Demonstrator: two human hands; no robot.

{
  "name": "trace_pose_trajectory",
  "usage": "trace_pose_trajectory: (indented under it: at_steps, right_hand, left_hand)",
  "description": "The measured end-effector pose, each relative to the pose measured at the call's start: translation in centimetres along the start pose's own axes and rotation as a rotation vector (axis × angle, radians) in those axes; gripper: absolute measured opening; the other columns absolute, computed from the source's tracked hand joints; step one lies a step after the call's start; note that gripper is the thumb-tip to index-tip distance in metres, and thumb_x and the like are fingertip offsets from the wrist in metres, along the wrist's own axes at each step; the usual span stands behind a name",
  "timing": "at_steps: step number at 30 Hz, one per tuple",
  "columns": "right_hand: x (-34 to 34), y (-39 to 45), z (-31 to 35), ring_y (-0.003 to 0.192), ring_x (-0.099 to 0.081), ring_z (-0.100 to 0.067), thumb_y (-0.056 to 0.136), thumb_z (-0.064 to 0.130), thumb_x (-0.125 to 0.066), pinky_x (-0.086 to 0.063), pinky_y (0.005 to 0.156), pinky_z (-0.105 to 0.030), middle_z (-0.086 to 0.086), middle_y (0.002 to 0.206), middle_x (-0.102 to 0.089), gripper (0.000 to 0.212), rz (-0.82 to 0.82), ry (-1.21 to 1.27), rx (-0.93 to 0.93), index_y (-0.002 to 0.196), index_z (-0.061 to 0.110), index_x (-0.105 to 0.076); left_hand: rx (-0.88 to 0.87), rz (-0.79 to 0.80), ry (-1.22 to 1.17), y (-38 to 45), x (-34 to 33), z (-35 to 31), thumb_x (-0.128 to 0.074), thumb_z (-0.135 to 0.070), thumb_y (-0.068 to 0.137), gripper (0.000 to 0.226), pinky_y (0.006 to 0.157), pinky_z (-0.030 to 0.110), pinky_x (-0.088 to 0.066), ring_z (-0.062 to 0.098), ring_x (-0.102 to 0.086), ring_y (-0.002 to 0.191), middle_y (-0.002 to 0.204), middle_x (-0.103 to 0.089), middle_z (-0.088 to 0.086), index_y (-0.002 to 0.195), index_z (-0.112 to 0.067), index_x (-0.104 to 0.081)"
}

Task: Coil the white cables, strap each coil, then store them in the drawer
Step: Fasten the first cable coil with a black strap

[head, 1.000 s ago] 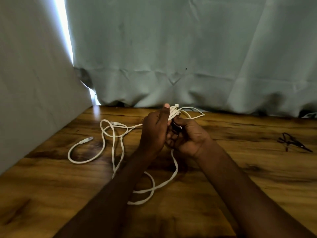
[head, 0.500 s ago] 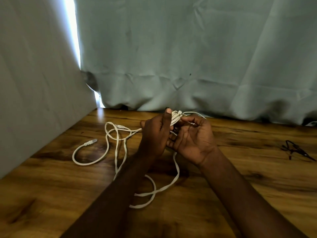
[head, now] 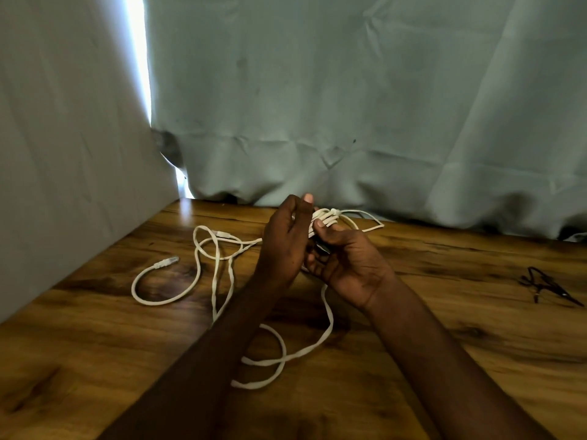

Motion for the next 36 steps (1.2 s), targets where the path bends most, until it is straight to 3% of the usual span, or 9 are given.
trace_pose_trajectory:
  at_steps: [4, 7, 10, 13, 17, 22, 26, 32, 36]
  right_hand:
    - [0.5, 0.1, -0.2, 0.068, -0.057, -0.010, 0.101, 0.019, -0.062, -0.046, 0.066, -0.026, 0.002, 0.077, -0.063, 0.007, -0.044, -0.074, -0.018, 0.096, 0.018, -0.067]
    - [0.6, 0.1, -0.3, 0.063, -0.054, -0.011, 0.100, 0.019, -0.064, -0.045, 0.065, -0.026, -0.001, 0.073, -0.061, 0.008, -0.051, -0.071, -0.045, 0.093, 0.015, -0.064]
    - [0.4, 0.1, -0.4, 0.060, -0.054, -0.012, 0.097, 0.018, -0.068, -0.046, 0.064, -0.025, -0.003, 0.071, -0.061, 0.010, -0.054, -0.094, -0.012, 0.089, 0.012, -0.068]
    - [0.6, -0.2, 0.2, 0.060, -0.058, -0.012, 0.090, 0.008, -0.075, -0.047, 0.059, -0.024, -0.006, 0.072, -0.068, 0.003, -0.136, -0.236, 0.150, 0.087, 0.008, -0.077]
    - [0.6, -0.9, 2.8, 0.070, -0.073, -0.011, 0.078, 0.002, -0.086, -0.058, 0.066, -0.021, -0.004, 0.080, -0.079, 0.013, -0.243, -0.592, 0.546, 0.088, 0.009, -0.080]
    - [-0.3, -1.7, 4.0, 0.078, -0.077, -0.018, 0.078, 0.001, -0.086, -0.062, 0.075, -0.029, -0.004, 0.082, -0.079, 0.015, -0.120, -0.652, 0.745, 0.089, 0.010, -0.080]
    - [-0.7, -2.7, 4.3, 0.076, -0.076, -0.026, 0.079, 0.006, -0.086, -0.062, 0.072, -0.037, -0.007, 0.080, -0.079, 0.011, -0.028, -0.654, 0.802, 0.088, 0.002, -0.081]
    - [-0.4, -2.1, 4.1, 0.074, -0.075, -0.020, 0.081, 0.002, -0.083, -0.060, 0.071, -0.032, -0.009, 0.084, -0.079, 0.014, 0.013, -0.559, 0.743, 0.094, 0.001, -0.080]
    - [-0.3, -2.1, 4.4, 0.077, -0.072, -0.012, 0.083, 0.004, -0.078, -0.056, 0.066, -0.024, -0.004, 0.088, -0.077, 0.016, 0.012, -0.418, 0.696, 0.098, -0.001, -0.077]
  left_hand:
    - [-0.052, -0.012, 0.031, -0.2, 0.1, -0.2, -0.048, -0.036, 0.107, 0.023, 0.067, 0.045, -0.056, 0.028, -0.061, 0.070, 0.082, -0.065, 0.004, 0.113, -0.021, -0.065]
    - [-0.096, -0.031, 0.047, 0.0, 0.6, -0.3, -0.051, -0.035, 0.107, 0.021, 0.057, 0.051, -0.052, 0.022, -0.051, 0.062, 0.078, -0.059, 0.011, 0.125, -0.033, -0.061]
    - [-0.105, -0.099, 0.049, 0.1, 0.9, -0.5, -0.050, -0.031, 0.108, 0.021, 0.060, 0.037, -0.052, 0.017, -0.058, 0.063, 0.078, -0.066, -0.005, 0.110, -0.024, -0.069]
    - [-0.047, -0.185, 0.005, 0.6, 1.9, 0.9, -0.050, -0.036, 0.107, 0.030, 0.075, 0.049, -0.058, 0.024, -0.070, 0.080, 0.085, -0.073, -0.001, 0.096, -0.019, -0.073]
    - [0.057, -0.344, -0.036, 1.5, 4.1, 3.0, -0.051, -0.043, 0.102, 0.038, 0.066, 0.050, -0.058, 0.038, -0.069, 0.072, 0.077, -0.073, 0.010, 0.084, -0.021, -0.075]
    - [0.145, -0.390, -0.118, 1.7, 4.7, 4.0, -0.050, -0.032, 0.107, 0.033, 0.056, 0.030, -0.047, 0.021, -0.061, 0.066, 0.082, -0.069, 0.005, 0.087, -0.020, -0.075]
    - [0.240, -0.357, -0.214, 1.7, 4.1, 4.3, -0.048, -0.026, 0.107, 0.037, 0.054, 0.028, -0.046, 0.025, -0.060, 0.065, 0.078, -0.070, 0.018, 0.084, -0.014, -0.074]
    - [0.343, -0.380, -0.275, 1.7, 4.3, 4.9, -0.051, -0.020, 0.105, 0.035, 0.046, 0.023, -0.043, 0.008, -0.054, 0.044, 0.056, -0.063, -0.002, 0.077, -0.011, -0.069]
    - [0.347, -0.355, -0.264, 1.5, 4.1, 5.0, -0.055, -0.019, 0.103, 0.032, 0.050, 0.025, -0.047, 0.012, -0.059, 0.050, 0.059, -0.067, -0.001, 0.075, -0.013, -0.071]
Point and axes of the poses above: each hand's wrist, its own y-axis towards the middle knuckle, its own x-axis out of the back of the hand, z = x × y, the point moved 5 cm from there along y, towards the middle knuckle
